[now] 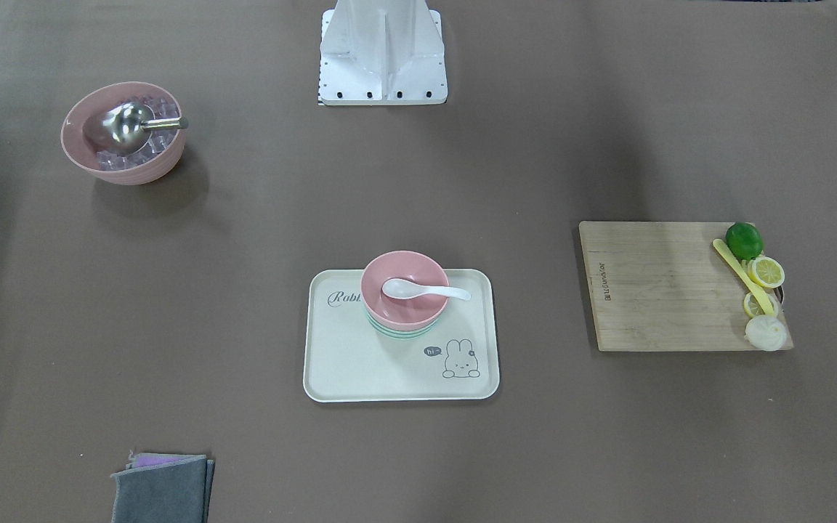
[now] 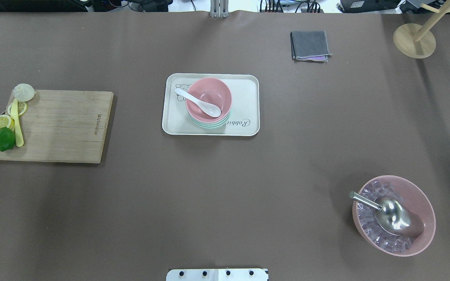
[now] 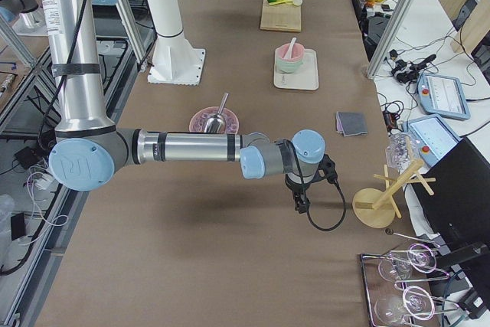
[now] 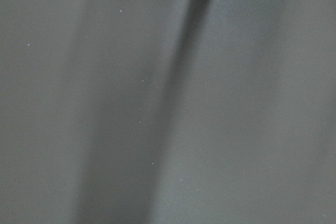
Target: Stack pink bowl on green and place spoon
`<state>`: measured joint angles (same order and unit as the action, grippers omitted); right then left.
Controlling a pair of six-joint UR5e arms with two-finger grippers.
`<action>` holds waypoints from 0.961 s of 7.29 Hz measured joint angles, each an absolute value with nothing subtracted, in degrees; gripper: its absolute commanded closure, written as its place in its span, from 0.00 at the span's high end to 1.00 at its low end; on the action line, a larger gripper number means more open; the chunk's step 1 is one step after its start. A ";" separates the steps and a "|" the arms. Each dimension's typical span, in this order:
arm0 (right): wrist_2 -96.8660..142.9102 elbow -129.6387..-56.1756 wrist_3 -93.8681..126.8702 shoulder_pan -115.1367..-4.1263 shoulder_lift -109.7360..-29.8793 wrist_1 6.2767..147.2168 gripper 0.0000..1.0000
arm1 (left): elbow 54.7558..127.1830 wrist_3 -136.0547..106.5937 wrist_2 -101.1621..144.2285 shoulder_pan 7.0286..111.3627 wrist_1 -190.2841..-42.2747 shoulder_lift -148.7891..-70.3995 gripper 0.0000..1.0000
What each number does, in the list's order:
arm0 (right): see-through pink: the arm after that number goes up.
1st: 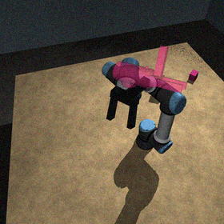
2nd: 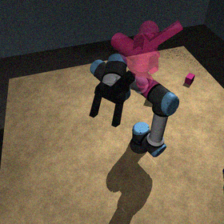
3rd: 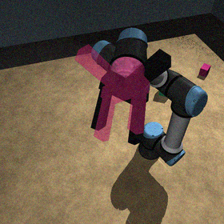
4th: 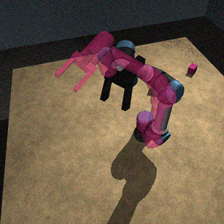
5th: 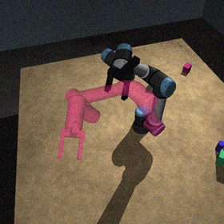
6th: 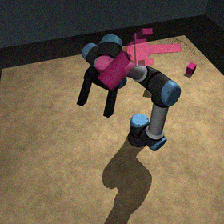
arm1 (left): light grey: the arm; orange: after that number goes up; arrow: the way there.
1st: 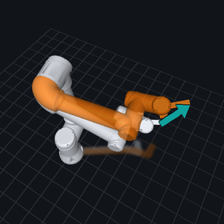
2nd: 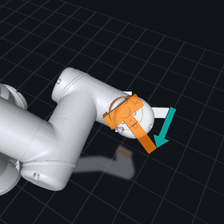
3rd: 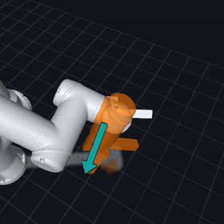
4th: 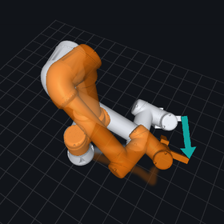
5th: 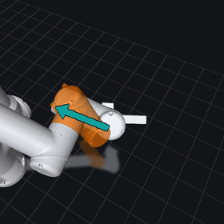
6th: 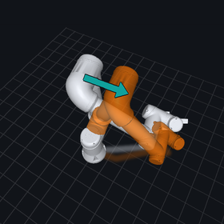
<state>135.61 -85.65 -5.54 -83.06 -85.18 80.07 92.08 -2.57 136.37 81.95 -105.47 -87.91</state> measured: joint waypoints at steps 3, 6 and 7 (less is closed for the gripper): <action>135.85 -85.70 -5.41 -83.06 -85.69 80.14 1.00 | 92.35 2.19 136.59 83.31 -102.15 -88.91 0.98; 137.50 -85.72 -5.36 -83.06 -85.78 80.10 1.00 | 92.39 1.84 136.59 83.44 -101.97 -88.41 0.98; 137.51 -85.72 -5.43 -83.06 -85.84 80.08 1.00 | 92.41 1.60 136.58 83.44 -102.01 -88.38 0.98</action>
<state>137.51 -85.72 -5.43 -83.06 -85.84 80.08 92.41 1.60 136.58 83.44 -102.01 -88.38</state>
